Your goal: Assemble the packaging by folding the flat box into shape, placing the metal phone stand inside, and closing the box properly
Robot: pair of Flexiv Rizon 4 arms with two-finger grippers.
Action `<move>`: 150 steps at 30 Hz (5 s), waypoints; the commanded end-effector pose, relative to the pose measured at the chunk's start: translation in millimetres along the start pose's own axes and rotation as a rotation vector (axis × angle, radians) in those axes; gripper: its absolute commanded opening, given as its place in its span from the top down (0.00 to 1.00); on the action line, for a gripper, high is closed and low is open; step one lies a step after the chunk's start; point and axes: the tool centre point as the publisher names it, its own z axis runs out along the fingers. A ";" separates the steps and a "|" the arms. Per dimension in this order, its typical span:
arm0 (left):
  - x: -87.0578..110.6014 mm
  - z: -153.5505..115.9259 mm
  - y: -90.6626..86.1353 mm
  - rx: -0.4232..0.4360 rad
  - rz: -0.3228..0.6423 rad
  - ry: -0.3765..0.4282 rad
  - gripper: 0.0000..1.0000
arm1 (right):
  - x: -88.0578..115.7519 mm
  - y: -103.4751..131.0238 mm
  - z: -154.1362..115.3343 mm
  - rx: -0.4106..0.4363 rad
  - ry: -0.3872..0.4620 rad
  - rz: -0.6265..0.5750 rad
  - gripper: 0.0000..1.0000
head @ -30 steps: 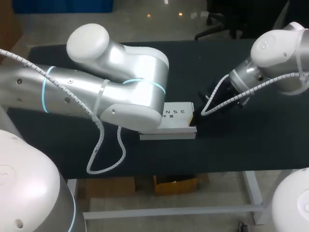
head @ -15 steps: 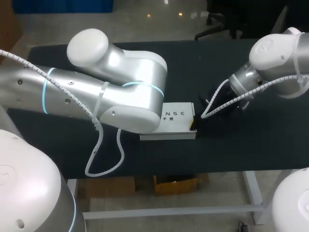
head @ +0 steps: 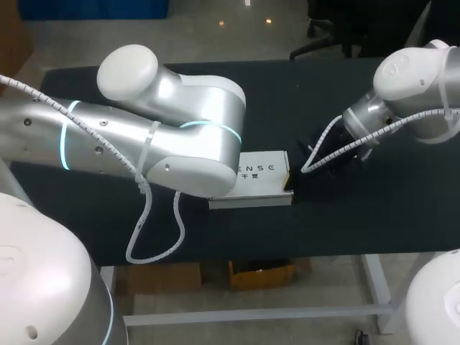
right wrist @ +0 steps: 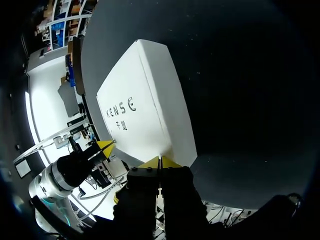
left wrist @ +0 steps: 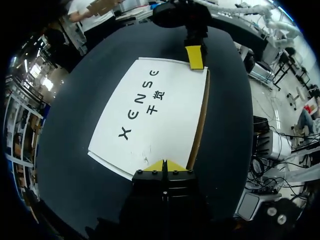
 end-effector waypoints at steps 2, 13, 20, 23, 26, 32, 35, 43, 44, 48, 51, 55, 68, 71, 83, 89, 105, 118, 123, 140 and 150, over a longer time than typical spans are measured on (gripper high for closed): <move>4.7 -15.6 -1.1 0.021 0.003 -0.041 1.00 | 6.7 -11.8 -11.9 -0.028 0.006 -0.022 1.00; 6.8 -14.6 -2.4 0.010 0.011 -0.038 1.00 | 9.5 -9.6 4.1 0.004 0.000 -0.034 1.00; 6.9 -2.3 -0.4 0.006 -0.001 -0.008 1.00 | 4.7 -7.0 9.6 0.017 -0.003 -0.018 1.00; 7.4 0.5 -0.3 0.003 -0.005 -0.001 1.00 | 0.8 -6.2 11.4 0.019 -0.005 -0.007 1.00; 7.7 0.8 -0.2 0.000 -0.008 0.002 1.00 | -4.2 -5.6 13.6 0.024 -0.004 0.006 1.00; 9.8 -16.1 -3.4 0.001 -0.029 -0.023 1.00 | 4.6 -13.0 -2.5 -0.010 0.017 -0.028 1.00; 11.5 -29.6 -5.8 0.002 -0.069 -0.027 1.00 | 12.7 -18.7 -17.2 -0.042 0.028 -0.059 1.00; 19.5 -57.1 -10.9 -0.026 -0.176 -0.023 0.22 | 23.3 -25.4 -57.3 -0.158 0.065 -0.169 0.72; 22.2 -59.6 -11.7 -0.036 -0.181 -0.025 0.04 | 23.1 -25.3 -62.9 -0.176 0.070 -0.193 0.65; 37.4 -68.9 -14.9 -0.062 -0.211 -0.024 0.00 | 22.1 -26.4 -87.1 -0.260 0.066 -0.321 0.00; 47.8 -72.3 -16.4 -0.089 -0.248 0.001 0.00 | 17.0 -27.4 -105.8 -0.327 0.070 -0.397 0.00; 61.5 -73.3 -17.5 -0.125 -0.302 0.030 0.00 | 7.1 -27.0 -130.5 -0.395 0.077 -0.505 0.00; 105.4 -67.8 -36.1 -0.190 -0.465 0.096 0.00 | -29.4 -17.1 -195.9 -0.616 0.044 -0.824 0.00; 111.0 -65.8 -39.6 -0.175 -0.478 0.105 0.00 | -36.6 -11.2 -205.5 -0.629 0.021 -0.873 0.00; 114.5 -61.6 -40.8 -0.184 -0.486 0.104 0.00 | -38.0 -9.8 -206.8 -0.620 0.009 -0.889 0.00; 114.5 -61.6 -40.8 -0.184 -0.486 0.104 0.00 | -38.0 -9.8 -206.8 -0.620 0.009 -0.889 0.00; 130.1 -36.7 -51.2 -0.198 -0.695 -0.001 0.00 | -37.3 7.5 -239.9 -0.887 0.004 -0.999 0.00; 132.8 -12.0 -49.6 -0.215 -0.884 -0.027 0.00 | -45.6 41.0 -250.6 -1.018 0.070 -1.140 0.00; 132.4 -4.2 -49.8 -0.209 -0.932 -0.060 0.00 | -46.4 52.2 -256.4 -1.033 0.059 -1.193 0.00; 124.0 14.7 -50.4 -0.221 -1.021 -0.094 0.00 | -37.4 78.0 -264.6 -1.033 0.012 -1.301 0.00; 119.4 25.0 -57.1 -0.258 -1.081 -0.108 0.00 | -37.1 80.9 -265.7 -1.009 -0.004 -1.309 0.00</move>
